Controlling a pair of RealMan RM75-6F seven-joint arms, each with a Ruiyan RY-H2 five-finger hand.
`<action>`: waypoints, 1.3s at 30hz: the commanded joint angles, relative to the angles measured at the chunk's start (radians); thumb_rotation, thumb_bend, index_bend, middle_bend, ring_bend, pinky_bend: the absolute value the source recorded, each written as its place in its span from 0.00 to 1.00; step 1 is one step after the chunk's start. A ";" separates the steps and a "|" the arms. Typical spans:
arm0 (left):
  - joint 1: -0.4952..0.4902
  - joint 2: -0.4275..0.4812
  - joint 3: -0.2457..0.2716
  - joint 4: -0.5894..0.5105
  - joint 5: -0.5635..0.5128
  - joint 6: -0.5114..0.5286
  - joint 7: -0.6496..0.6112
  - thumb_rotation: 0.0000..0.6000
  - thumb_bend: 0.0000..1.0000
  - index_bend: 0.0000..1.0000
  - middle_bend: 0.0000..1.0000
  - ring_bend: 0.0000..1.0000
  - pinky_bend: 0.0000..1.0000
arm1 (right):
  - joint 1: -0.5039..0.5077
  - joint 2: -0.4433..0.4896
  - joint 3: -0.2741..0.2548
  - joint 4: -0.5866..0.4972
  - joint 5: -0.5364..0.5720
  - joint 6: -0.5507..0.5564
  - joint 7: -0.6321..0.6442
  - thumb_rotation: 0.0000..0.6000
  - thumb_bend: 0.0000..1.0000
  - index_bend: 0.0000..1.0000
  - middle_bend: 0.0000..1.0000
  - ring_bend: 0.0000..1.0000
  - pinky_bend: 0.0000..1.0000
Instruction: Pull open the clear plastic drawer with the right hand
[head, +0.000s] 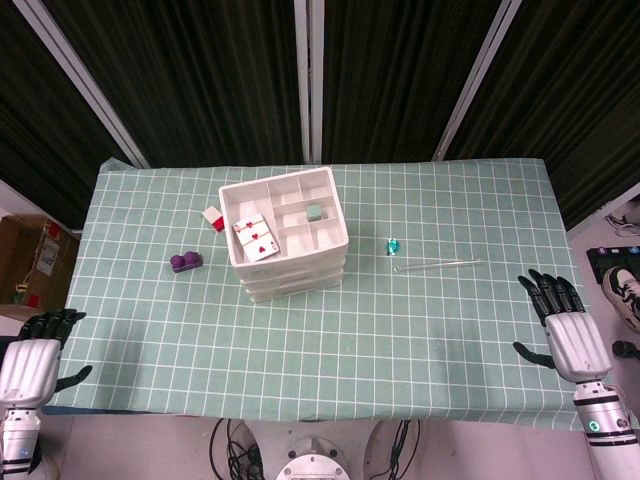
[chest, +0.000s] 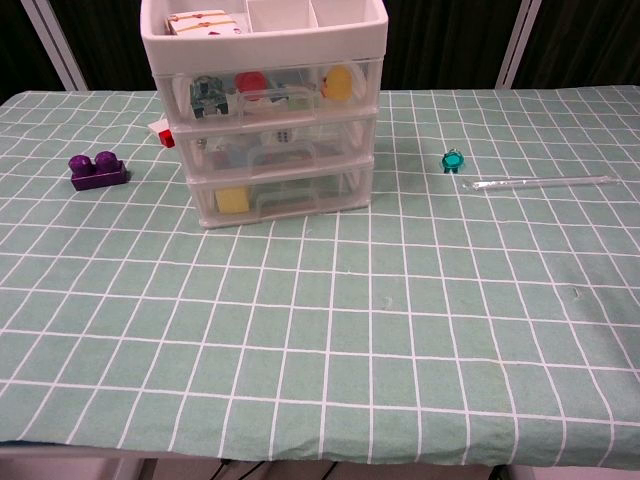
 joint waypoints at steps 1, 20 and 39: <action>-0.002 -0.004 -0.005 0.005 0.000 0.004 0.000 1.00 0.05 0.22 0.20 0.16 0.19 | -0.002 0.000 0.000 -0.003 0.003 0.004 -0.003 1.00 0.06 0.00 0.00 0.00 0.00; 0.002 -0.006 -0.003 0.003 0.041 0.035 -0.012 1.00 0.05 0.22 0.20 0.16 0.19 | 0.042 -0.055 -0.024 -0.033 -0.125 0.014 0.173 1.00 0.10 0.00 0.07 0.00 0.08; -0.001 -0.008 -0.006 0.041 0.051 0.037 -0.063 1.00 0.05 0.22 0.20 0.16 0.19 | 0.470 -0.390 0.123 -0.072 0.211 -0.620 0.595 1.00 0.33 0.05 0.60 0.63 0.69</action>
